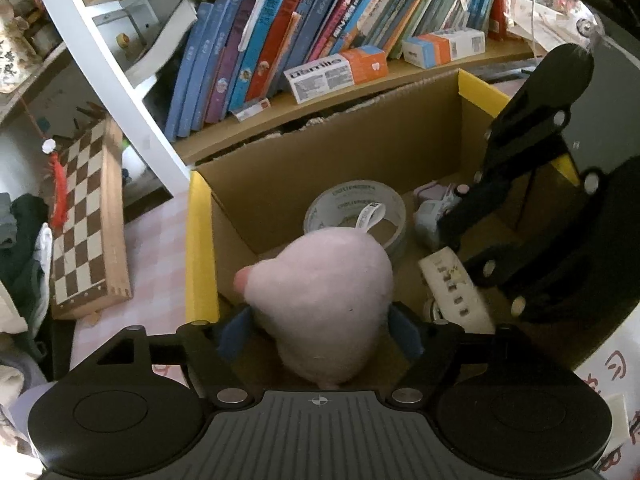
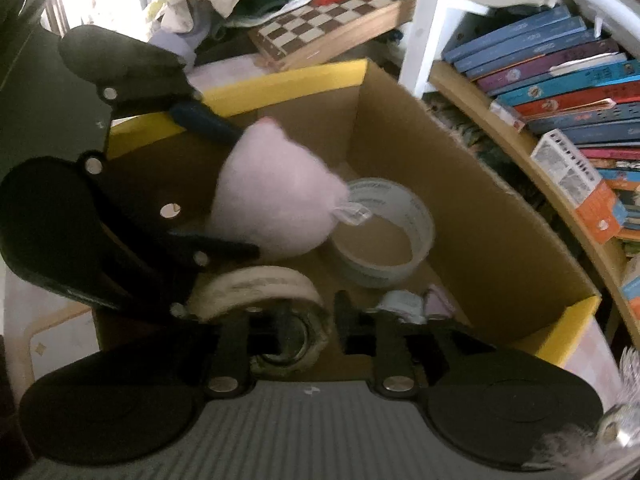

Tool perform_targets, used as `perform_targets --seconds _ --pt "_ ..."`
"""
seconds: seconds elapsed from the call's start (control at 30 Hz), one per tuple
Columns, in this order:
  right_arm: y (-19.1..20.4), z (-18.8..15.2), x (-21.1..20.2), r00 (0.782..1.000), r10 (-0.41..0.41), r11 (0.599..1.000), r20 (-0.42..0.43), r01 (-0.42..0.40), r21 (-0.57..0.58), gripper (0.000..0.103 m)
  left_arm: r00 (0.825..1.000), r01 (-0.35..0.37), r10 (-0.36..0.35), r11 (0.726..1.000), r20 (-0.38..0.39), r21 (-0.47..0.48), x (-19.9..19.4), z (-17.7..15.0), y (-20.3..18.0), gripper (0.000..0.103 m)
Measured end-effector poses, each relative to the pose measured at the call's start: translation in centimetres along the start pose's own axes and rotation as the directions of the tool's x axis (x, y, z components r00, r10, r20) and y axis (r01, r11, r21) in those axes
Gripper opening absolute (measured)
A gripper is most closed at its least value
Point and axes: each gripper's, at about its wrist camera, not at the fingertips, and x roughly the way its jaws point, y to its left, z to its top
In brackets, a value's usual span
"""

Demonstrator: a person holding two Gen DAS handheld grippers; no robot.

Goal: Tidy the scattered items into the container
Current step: 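Open both grippers to drop the pig and watch into the box, then lift both open grippers out of the box and back over the table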

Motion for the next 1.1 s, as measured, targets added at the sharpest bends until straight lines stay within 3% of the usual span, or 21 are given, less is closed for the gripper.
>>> perform_targets --seconds 0.37,0.7,1.1 --pt "-0.3 -0.4 -4.2 0.989 -0.119 0.993 0.083 0.117 0.032 0.052 0.989 -0.017 0.015 1.0 0.149 0.011 -3.8 0.0 -0.2 0.084" --pt "2.7 -0.3 -8.2 0.952 -0.237 0.972 0.196 0.23 0.057 0.078 0.966 -0.051 0.049 0.999 0.256 0.002 -8.0 -1.7 0.1 0.086" --pt "6.0 -1.3 -11.9 0.901 -0.353 0.934 0.253 0.323 0.155 0.083 0.945 -0.048 0.073 0.995 0.318 -0.084 -11.5 -5.5 2.4 0.086"
